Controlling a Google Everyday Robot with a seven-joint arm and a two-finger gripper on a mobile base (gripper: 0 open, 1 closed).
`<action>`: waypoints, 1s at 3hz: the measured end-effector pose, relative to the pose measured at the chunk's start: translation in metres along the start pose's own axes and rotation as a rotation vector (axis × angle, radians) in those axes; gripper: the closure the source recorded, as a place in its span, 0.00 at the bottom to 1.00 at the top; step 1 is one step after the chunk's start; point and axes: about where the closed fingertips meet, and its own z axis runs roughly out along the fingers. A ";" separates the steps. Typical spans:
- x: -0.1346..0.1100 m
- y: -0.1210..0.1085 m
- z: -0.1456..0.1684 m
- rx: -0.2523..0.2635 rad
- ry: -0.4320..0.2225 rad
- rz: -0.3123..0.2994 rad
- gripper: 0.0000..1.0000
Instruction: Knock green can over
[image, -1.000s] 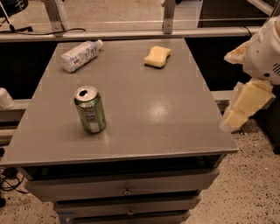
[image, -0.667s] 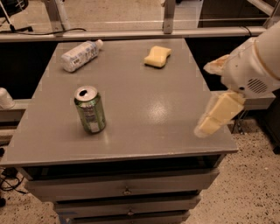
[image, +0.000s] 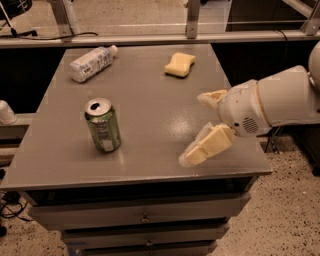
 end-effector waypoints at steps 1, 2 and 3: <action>-0.013 0.010 0.017 -0.051 -0.127 0.049 0.00; -0.017 0.011 0.017 -0.054 -0.131 0.047 0.00; -0.017 0.012 0.017 -0.053 -0.130 0.047 0.00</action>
Offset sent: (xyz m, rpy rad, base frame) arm -0.0024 0.0208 -0.0004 0.1228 0.0230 0.0118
